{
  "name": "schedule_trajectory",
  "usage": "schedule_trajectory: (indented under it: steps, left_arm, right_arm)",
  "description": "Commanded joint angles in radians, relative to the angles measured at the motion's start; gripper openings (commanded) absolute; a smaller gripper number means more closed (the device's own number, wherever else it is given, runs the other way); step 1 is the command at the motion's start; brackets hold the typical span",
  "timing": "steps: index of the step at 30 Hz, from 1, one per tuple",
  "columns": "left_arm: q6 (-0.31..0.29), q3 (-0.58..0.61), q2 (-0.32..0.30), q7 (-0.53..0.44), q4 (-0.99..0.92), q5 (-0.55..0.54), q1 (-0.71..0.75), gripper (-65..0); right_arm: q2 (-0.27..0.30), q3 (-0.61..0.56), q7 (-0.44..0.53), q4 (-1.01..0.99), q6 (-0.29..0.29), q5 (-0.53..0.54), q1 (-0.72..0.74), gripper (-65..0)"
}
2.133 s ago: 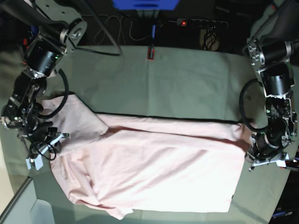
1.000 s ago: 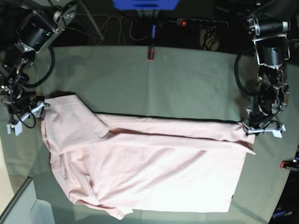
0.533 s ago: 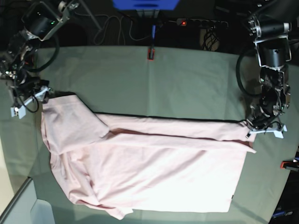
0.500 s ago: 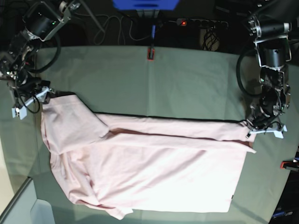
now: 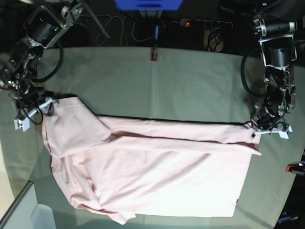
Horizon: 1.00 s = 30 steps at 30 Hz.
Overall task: Layout the t-shirt on the table in an organized manner, then fold the t-shirt properly
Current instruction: 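Lower the folded edge with both grippers onto the t-shirt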
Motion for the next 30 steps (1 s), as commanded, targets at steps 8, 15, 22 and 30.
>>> schedule_trajectory:
  steps: [8,15,22,30]
  left_arm:
    - [-0.009,-0.005,-0.020,-0.012,0.013,-0.006,-0.020,-64.8]
    - [-0.009,-0.005,-0.020,-0.012,0.013,-0.006,-0.020,-64.8]
    - [-0.009,-0.005,-0.020,-0.012,0.015,-0.006,-0.020,-64.8]
    - [-0.009,-0.005,-0.020,-0.012,0.019,-0.006,-0.020,-64.8]
  right_arm:
    - [-0.001,-0.033,0.016,0.013,0.007,0.017,0.013,-40.2]
    - [-0.003,-0.033,0.016,0.013,0.007,0.017,0.004,-52.3]
    - [-0.001,-0.033,0.007,0.030,0.007,0.017,-0.011,-65.0]
    - [-0.040,-0.042,-0.047,0.257,0.007,0.017,0.004,-65.0]
